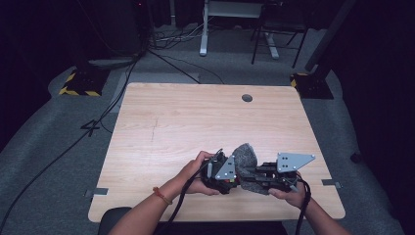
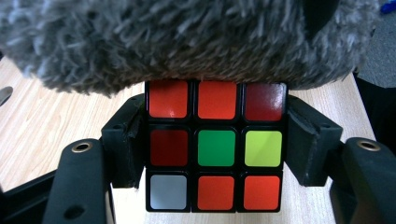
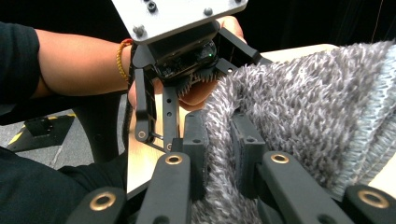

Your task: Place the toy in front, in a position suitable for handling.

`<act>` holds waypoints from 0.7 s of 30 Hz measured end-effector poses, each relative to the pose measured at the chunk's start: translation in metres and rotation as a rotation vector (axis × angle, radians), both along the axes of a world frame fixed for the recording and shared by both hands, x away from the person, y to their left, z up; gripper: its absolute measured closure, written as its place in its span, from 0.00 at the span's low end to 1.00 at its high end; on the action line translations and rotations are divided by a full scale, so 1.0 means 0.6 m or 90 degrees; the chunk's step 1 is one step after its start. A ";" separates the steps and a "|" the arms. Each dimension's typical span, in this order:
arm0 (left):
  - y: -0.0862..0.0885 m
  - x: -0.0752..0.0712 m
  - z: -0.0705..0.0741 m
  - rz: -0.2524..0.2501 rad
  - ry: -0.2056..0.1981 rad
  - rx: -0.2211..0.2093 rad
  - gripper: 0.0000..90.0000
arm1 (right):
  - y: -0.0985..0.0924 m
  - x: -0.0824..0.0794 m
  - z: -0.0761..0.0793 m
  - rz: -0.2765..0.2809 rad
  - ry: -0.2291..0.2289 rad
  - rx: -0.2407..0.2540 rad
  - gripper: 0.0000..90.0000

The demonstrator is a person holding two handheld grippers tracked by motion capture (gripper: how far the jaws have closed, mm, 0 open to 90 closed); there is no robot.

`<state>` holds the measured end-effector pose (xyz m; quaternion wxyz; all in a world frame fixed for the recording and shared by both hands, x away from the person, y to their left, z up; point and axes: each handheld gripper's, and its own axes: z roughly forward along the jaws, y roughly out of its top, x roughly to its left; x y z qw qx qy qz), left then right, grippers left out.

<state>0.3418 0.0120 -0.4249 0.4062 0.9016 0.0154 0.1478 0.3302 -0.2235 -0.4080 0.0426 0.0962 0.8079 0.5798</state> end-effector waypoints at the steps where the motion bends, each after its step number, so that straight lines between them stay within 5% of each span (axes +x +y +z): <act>1: 0.003 0.002 0.002 0.002 -0.003 -0.001 0.37 | -0.002 0.001 0.000 -0.005 -0.001 0.000 0.88; 12: 0.053 0.010 0.035 0.016 0.013 -0.118 0.37 | -0.042 0.039 -0.027 -0.092 0.048 -0.029 0.88; 16: 0.060 0.008 0.038 0.012 0.013 -0.134 0.37 | -0.038 0.039 -0.030 -0.076 0.055 -0.028 0.88; 21: 0.063 0.007 0.039 -0.008 0.026 -0.150 0.37 | -0.037 0.032 -0.022 -0.040 0.059 0.009 0.88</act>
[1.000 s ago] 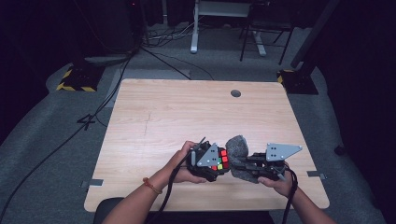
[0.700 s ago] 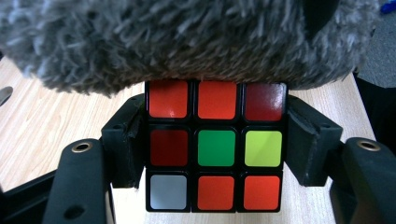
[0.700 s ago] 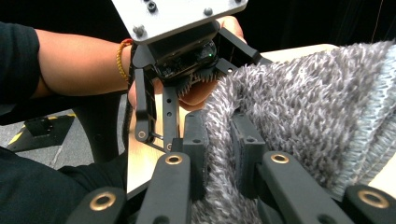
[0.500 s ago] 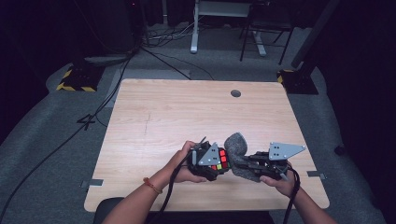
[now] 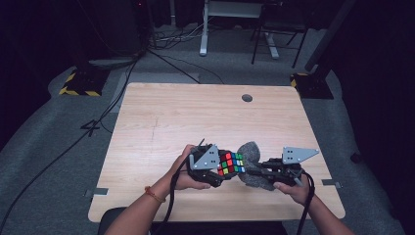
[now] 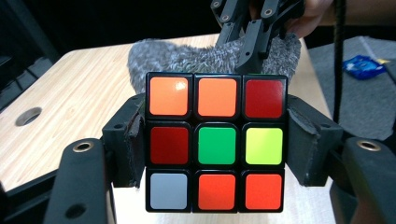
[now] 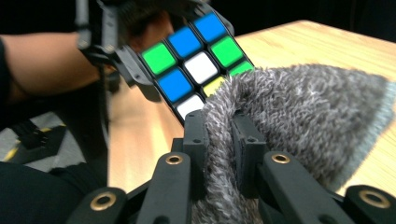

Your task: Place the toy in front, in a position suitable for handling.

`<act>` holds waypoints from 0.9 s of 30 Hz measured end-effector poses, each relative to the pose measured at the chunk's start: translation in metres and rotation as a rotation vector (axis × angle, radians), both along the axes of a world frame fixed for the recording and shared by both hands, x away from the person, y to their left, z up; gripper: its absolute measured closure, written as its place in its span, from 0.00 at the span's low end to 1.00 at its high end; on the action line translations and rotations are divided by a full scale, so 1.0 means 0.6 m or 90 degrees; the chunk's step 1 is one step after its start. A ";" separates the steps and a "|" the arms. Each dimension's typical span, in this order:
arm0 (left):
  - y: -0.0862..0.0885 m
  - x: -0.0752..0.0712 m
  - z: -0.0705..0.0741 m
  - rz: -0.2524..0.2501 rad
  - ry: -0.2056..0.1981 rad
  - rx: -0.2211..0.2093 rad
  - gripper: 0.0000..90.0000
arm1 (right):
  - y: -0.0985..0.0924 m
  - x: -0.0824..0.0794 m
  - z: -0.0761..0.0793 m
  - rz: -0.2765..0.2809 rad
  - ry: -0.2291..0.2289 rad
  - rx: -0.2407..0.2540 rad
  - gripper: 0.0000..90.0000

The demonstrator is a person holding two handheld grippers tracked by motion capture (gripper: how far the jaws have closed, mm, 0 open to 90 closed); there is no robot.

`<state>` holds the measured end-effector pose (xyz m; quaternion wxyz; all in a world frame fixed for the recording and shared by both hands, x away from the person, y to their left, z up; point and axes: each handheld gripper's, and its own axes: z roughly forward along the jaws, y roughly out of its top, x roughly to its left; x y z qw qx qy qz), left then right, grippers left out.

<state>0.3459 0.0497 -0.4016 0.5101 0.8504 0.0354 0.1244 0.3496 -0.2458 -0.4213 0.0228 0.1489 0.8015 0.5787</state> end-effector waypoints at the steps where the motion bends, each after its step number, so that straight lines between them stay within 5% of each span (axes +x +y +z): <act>1: 0.001 0.001 0.000 -0.003 0.004 -0.008 0.37 | -0.001 -0.001 0.000 0.005 0.003 0.007 0.88; 4: -0.001 0.004 0.000 -0.010 0.016 -0.019 0.36 | -0.006 -0.002 0.003 0.017 0.005 0.039 0.88; 10: -0.016 0.003 -0.010 -0.017 0.015 0.021 0.36 | -0.012 -0.012 0.022 0.029 -0.012 0.071 0.88; 17: -0.026 0.002 -0.017 -0.007 -0.001 0.060 0.37 | -0.007 -0.015 0.022 0.024 -0.019 0.060 0.88; 21: -0.022 0.008 -0.018 0.001 0.021 0.046 0.37 | -0.005 -0.014 0.019 -0.001 -0.017 0.040 0.88; 27: -0.016 0.015 -0.015 0.005 0.022 0.026 0.37 | -0.004 -0.002 -0.002 -0.021 0.008 -0.005 0.88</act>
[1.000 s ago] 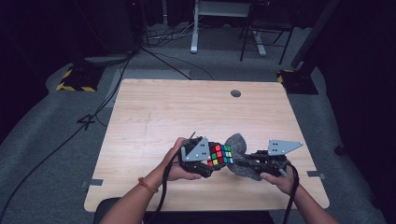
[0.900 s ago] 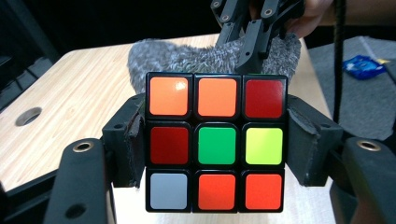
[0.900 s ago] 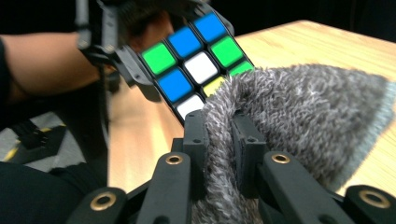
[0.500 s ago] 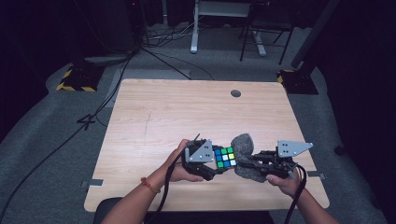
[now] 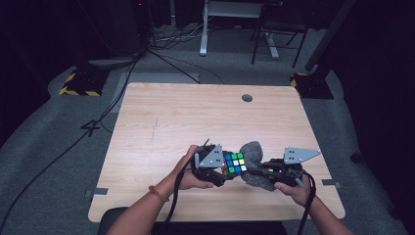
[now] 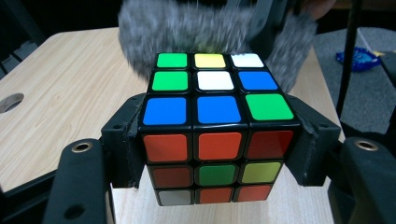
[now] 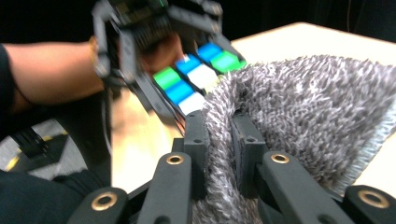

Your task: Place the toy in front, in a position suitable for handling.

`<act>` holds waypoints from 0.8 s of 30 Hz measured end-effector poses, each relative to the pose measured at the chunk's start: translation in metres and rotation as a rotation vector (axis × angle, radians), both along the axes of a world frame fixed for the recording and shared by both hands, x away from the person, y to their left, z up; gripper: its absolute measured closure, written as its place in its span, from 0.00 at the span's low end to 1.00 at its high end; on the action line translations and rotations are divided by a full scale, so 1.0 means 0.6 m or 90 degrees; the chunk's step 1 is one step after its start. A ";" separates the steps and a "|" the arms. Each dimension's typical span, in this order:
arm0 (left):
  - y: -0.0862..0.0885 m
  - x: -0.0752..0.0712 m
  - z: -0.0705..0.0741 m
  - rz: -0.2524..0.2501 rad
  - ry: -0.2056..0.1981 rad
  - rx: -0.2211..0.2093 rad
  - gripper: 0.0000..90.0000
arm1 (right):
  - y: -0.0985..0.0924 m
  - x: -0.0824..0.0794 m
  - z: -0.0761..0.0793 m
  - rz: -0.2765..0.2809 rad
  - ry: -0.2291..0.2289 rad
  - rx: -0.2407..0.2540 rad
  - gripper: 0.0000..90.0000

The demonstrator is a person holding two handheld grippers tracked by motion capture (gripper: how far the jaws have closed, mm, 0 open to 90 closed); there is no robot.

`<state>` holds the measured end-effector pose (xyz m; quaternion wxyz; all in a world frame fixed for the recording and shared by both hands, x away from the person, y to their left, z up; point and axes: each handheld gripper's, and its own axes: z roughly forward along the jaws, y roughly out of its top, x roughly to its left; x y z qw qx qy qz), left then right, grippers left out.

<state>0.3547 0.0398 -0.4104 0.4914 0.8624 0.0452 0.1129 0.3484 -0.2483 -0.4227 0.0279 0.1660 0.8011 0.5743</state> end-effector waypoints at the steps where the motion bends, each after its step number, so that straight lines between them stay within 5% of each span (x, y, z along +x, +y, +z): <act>1: 0.003 0.000 0.003 -0.003 0.007 -0.015 0.37 | 0.001 0.001 -0.002 -0.001 -0.001 -0.011 0.88; 5: 0.008 0.000 0.007 0.000 -0.002 -0.012 0.37 | 0.010 -0.001 -0.007 0.007 -0.007 -0.035 0.88; 15: 0.009 0.005 -0.004 0.016 -0.006 0.023 0.37 | 0.005 -0.016 0.017 0.040 -0.044 -0.007 0.88; 24: 0.013 0.000 0.005 -0.008 0.002 -0.013 0.37 | 0.009 -0.013 0.007 0.023 -0.038 -0.028 0.88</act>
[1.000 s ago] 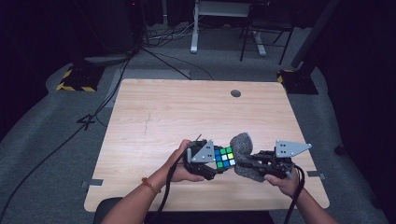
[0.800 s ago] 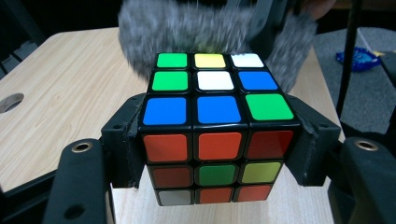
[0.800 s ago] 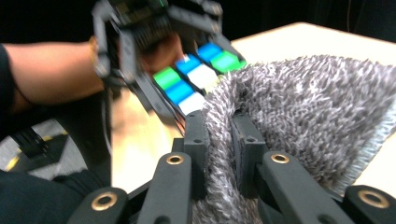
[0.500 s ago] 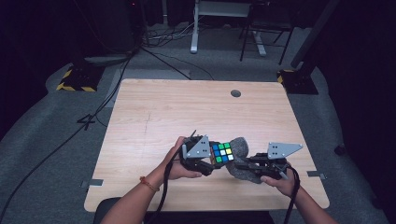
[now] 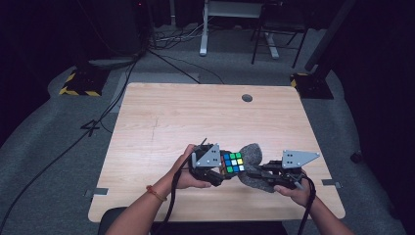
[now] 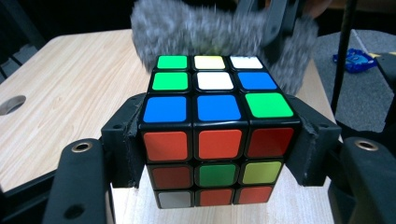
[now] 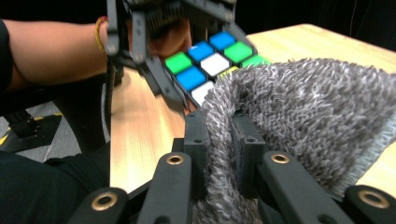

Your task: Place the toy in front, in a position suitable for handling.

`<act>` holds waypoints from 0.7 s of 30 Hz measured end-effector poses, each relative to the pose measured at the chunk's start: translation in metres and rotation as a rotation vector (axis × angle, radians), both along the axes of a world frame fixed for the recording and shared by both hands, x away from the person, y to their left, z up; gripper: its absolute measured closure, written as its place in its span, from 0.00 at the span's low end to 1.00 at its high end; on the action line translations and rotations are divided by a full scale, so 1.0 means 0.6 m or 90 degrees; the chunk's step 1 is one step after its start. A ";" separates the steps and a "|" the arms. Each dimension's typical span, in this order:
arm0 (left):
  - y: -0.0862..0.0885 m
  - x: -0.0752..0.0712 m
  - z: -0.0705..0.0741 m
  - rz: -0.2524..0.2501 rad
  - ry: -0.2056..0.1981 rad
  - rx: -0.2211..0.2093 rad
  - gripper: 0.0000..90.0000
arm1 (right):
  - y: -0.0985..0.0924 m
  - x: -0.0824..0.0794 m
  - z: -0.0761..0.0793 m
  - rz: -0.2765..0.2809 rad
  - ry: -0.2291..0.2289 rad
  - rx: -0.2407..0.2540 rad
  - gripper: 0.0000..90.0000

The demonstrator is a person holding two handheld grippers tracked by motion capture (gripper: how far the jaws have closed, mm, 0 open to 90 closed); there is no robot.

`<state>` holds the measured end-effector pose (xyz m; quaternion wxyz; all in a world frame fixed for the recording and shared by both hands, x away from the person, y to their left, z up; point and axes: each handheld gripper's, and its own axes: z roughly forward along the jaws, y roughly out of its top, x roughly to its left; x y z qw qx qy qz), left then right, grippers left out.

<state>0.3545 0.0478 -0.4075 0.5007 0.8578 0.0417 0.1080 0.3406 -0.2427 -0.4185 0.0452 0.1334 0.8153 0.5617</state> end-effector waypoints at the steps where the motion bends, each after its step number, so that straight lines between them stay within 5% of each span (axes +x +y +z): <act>1: 0.001 -0.001 0.001 0.001 0.006 -0.009 0.37 | 0.003 0.001 -0.004 0.002 0.004 -0.008 0.88; 5: 0.002 -0.001 0.003 -0.003 -0.001 -0.007 0.37 | 0.012 0.001 -0.013 0.004 0.004 -0.033 0.88; 8: 0.002 0.001 -0.001 -0.004 0.005 -0.002 0.37 | 0.006 0.000 -0.006 0.008 -0.003 -0.007 0.88; 11: -0.004 -0.001 -0.006 -0.004 0.001 0.016 0.36 | 0.002 -0.004 0.003 0.012 -0.013 0.013 0.88; 21: -0.027 0.006 -0.029 0.017 -0.003 0.087 0.35 | 0.008 -0.005 0.003 0.011 -0.020 0.008 0.88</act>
